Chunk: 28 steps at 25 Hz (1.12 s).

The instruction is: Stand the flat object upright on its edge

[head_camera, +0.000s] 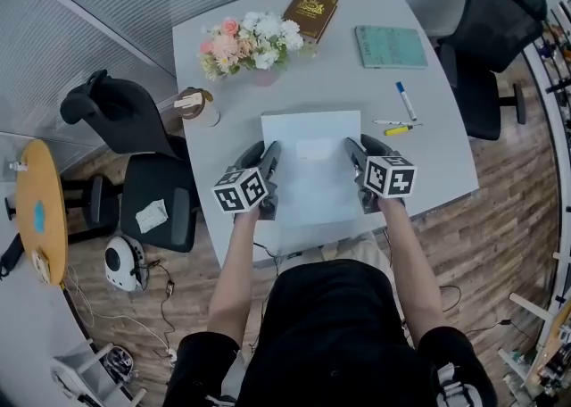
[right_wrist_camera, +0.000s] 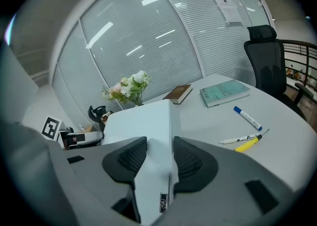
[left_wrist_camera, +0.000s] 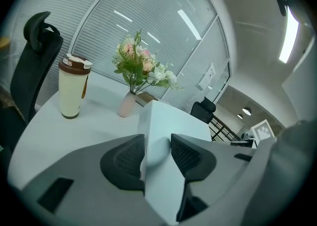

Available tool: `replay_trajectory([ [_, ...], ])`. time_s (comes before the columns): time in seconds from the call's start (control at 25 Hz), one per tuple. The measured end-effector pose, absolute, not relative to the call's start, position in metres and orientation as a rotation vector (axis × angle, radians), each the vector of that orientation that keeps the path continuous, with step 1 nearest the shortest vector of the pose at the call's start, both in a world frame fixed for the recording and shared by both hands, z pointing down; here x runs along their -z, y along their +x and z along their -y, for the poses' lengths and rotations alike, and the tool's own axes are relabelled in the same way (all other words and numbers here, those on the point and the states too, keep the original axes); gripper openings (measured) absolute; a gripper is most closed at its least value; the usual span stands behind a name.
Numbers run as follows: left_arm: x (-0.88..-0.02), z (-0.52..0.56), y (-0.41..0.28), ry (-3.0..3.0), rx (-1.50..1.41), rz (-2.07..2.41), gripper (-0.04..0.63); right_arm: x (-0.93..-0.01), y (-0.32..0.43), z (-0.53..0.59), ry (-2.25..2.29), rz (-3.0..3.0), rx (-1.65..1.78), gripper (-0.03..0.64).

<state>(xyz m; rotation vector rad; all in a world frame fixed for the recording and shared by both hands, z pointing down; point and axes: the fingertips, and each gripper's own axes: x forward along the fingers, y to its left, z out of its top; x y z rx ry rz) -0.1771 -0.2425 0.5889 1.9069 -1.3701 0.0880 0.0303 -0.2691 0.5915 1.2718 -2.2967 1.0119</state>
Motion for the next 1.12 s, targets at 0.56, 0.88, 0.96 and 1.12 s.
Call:
replay_trajectory([
  [0.56, -0.546, 0.242, -0.176, 1.972, -0.023, 1.407, 0.175, -0.555, 0.032, 0.269, 1.288, 2.382, -0.953, 0.186],
  [0.88, -0.529, 0.243, -0.179, 2.001, 0.006, 1.419, 0.176, -0.541, 0.030, 0.270, 1.285, 2.441, -0.950, 0.183],
  [0.96, -0.525, 0.244, -0.179, 2.011, 0.010, 1.423, 0.176, -0.538, 0.030, 0.271, 1.286, 2.455, -0.950, 0.181],
  [1.12, -0.517, 0.247, -0.179, 2.038, 0.011, 1.428, 0.175, -0.532, 0.031, 0.275, 1.289, 2.474, -0.934, 0.181],
])
